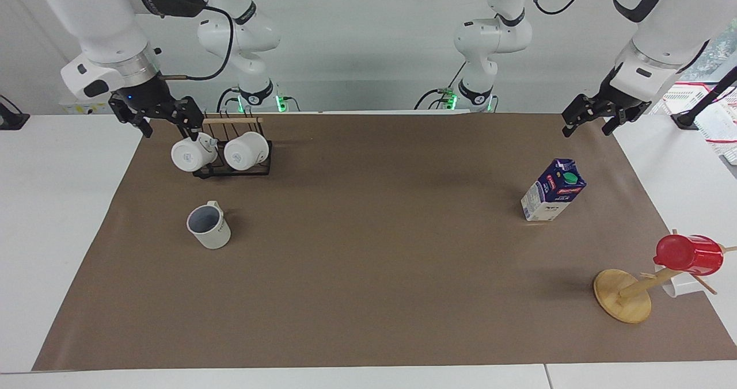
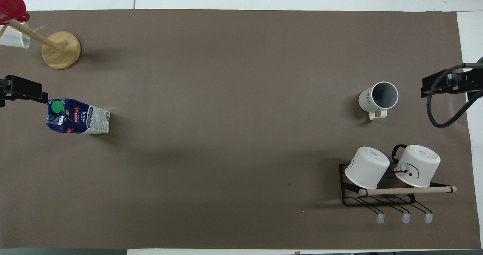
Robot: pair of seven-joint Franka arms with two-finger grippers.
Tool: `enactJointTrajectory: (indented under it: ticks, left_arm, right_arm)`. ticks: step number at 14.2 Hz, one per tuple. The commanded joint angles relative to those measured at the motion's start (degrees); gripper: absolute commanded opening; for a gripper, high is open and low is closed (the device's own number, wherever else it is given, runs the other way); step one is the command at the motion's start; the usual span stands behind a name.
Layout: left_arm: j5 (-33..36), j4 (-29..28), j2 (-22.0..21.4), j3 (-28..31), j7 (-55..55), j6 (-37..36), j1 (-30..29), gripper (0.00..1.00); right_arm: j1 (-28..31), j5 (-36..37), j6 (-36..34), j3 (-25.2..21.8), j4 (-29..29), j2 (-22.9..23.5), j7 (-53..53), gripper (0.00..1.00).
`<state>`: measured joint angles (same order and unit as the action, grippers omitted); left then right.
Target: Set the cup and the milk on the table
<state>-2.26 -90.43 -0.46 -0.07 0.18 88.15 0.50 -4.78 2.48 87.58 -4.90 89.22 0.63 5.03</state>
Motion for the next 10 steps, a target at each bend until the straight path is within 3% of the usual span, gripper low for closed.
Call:
enactJointTrajectory:
  ticks: [1,10]
  left_arm:
    - [-0.7,-1.3,-1.2,0.3,0.8,-0.2,-0.1,1.0]
    - [-0.8,-1.3,-1.0,0.3,4.6,1.9,-0.1,1.0]
  right_arm:
    - [0.8,-1.2,0.0,0.1,1.3,-1.2,-1.2,1.0]
    - [0.8,-1.2,0.0,0.1,1.4,-1.2,-0.9,1.0]
